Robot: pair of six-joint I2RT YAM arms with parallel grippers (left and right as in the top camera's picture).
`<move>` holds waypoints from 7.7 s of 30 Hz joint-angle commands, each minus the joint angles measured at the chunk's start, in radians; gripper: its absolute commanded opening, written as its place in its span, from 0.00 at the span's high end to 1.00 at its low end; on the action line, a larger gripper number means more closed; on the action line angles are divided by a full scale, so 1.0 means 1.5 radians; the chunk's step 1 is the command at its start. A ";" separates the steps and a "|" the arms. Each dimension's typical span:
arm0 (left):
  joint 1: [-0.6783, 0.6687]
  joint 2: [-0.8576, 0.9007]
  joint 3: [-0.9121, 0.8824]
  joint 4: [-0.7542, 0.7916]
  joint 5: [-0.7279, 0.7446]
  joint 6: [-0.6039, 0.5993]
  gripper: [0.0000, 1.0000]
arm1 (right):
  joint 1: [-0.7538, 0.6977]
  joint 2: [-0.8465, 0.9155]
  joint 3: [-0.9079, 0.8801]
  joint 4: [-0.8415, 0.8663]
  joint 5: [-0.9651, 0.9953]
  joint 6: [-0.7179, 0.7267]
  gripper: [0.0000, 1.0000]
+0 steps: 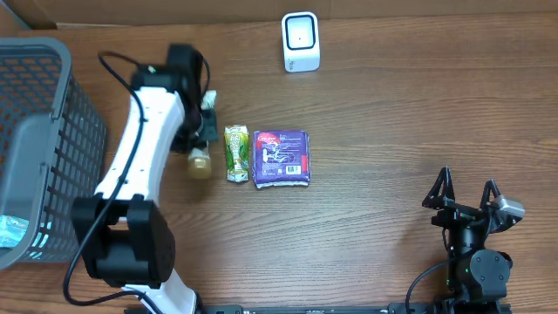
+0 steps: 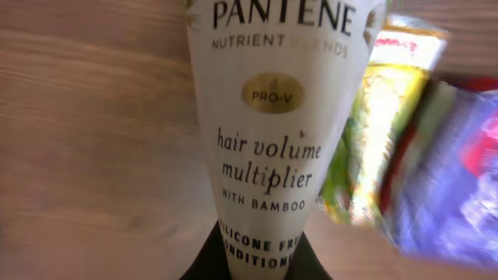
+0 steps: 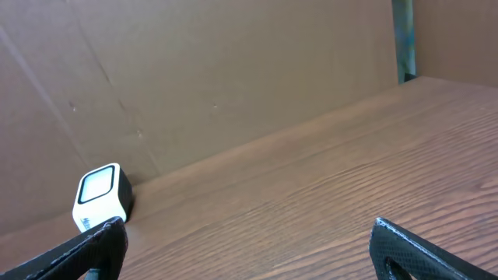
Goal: Scan the item barcode
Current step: 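Place the Pantene tube left of the green tea pouch, then reach the left gripper into the basket and grasp the green wipes pack, then place the green wipes pack on the table beside the Pantene tube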
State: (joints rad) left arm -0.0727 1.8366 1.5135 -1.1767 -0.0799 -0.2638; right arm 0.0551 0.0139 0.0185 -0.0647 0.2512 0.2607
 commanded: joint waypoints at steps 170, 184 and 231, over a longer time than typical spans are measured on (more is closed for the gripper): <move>0.031 0.025 -0.129 0.127 -0.149 -0.014 0.96 | 0.005 -0.007 -0.007 0.005 0.007 -0.005 0.00; -0.016 0.025 -0.297 0.363 -0.020 0.017 0.96 | 0.005 -0.007 -0.007 0.005 0.007 -0.005 0.00; -0.151 0.021 0.391 -0.149 0.061 -0.014 0.00 | 0.005 -0.007 0.010 0.005 -0.145 0.001 0.00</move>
State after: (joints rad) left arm -0.3084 1.8751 2.0327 -1.3918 -0.0105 -0.2855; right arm 0.0551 0.0116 0.0185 -0.0643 0.1215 0.2619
